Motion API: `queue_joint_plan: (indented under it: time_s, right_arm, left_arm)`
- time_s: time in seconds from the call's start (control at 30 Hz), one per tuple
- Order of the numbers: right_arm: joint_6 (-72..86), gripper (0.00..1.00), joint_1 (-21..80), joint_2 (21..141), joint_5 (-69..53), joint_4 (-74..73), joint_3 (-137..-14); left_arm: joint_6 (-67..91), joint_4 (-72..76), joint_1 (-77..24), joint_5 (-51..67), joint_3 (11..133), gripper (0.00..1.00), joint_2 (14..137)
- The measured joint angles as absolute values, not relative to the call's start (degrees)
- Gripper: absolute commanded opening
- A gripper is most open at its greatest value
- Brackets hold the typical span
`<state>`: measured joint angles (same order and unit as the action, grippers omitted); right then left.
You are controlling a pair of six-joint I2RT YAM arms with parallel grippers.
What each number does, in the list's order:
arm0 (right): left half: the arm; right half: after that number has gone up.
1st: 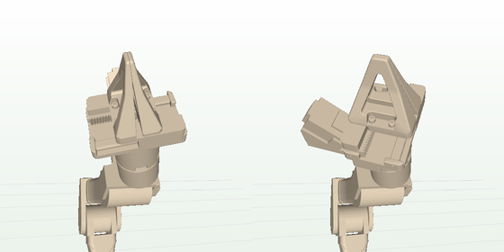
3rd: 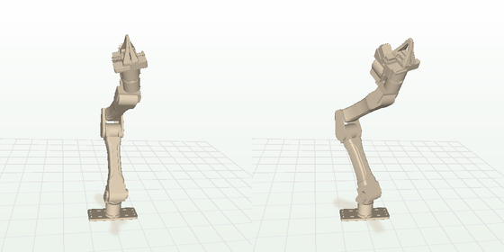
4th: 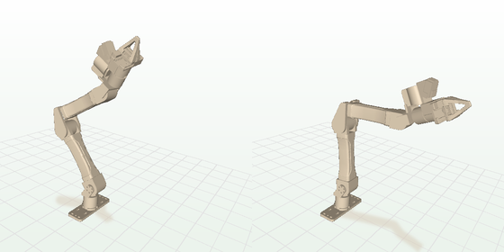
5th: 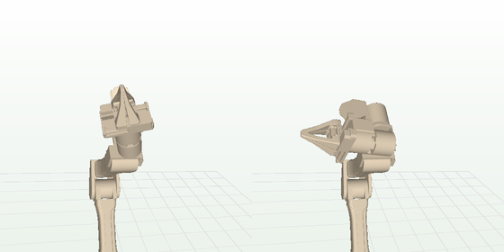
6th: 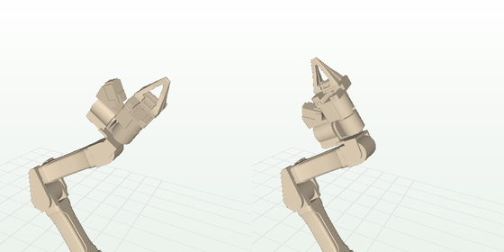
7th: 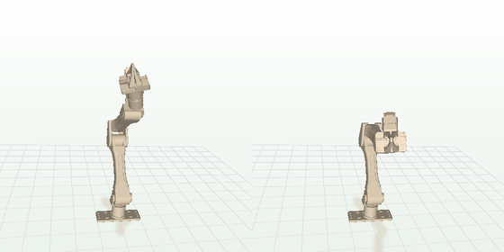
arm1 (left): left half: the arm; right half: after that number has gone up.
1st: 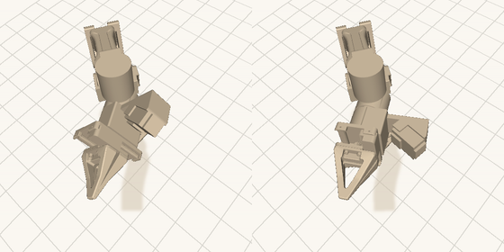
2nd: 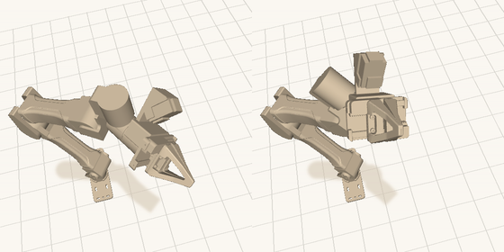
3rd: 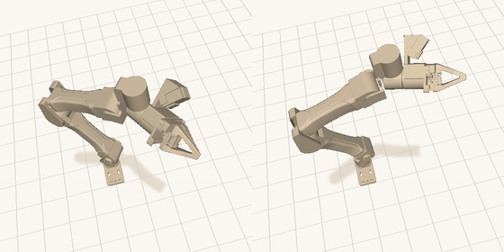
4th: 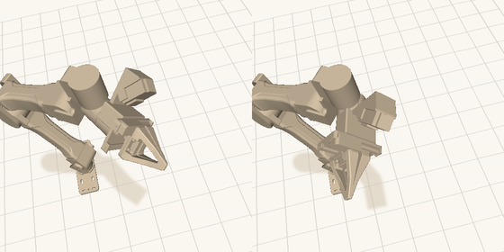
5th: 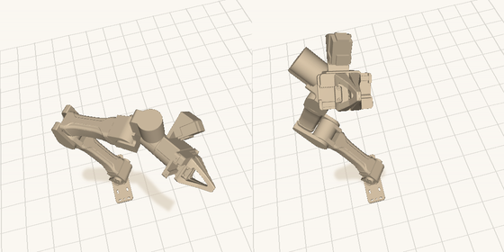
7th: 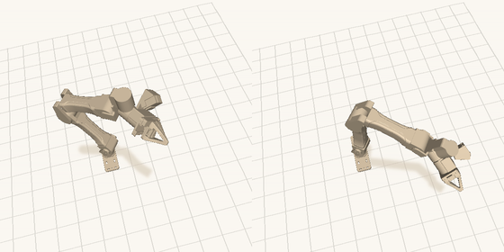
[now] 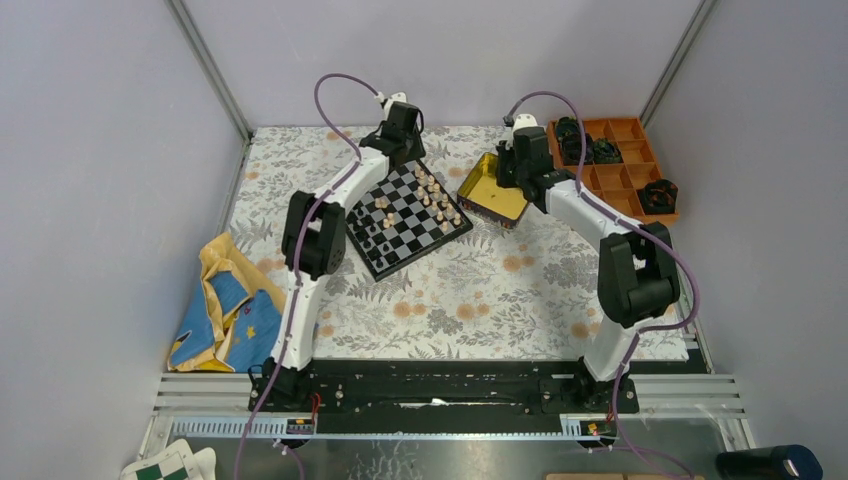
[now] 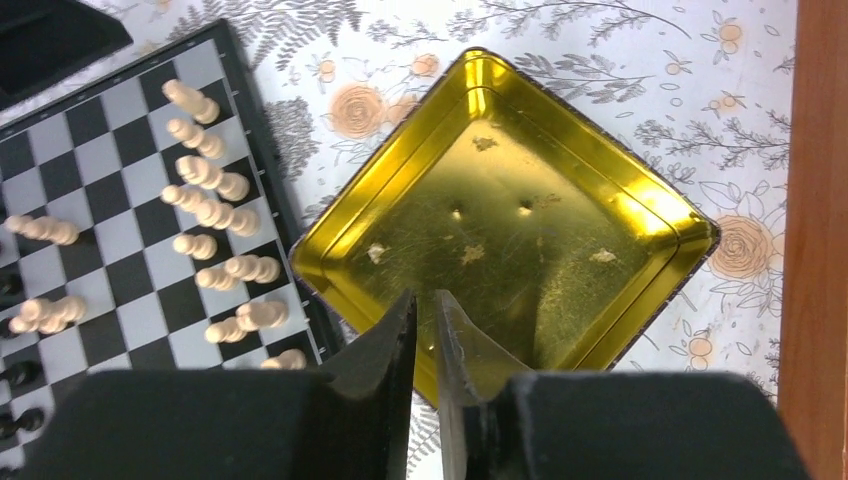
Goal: Set up the chess pieces on the board
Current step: Place the chess piece on the chessboard, then move the storage box to the center of the board.
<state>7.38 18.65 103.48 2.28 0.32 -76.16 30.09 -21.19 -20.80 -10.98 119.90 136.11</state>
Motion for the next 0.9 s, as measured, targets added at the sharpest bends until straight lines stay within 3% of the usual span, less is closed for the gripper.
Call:
queue_joint_plan:
  time_s: [0.4, 0.9]
  right_arm:
    - [8.6, 0.00, 26.4, 101.0, -1.2, -3.9, -73.5]
    - [13.9, 0.00, 27.4, 101.6, -2.6, -3.4, -67.6]
  left_arm:
    - [30.2, -18.3, -20.8, -13.6, 106.4, 0.44, 119.3]
    - [33.2, -17.3, -19.7, -15.7, 81.8, 0.45, 102.7]
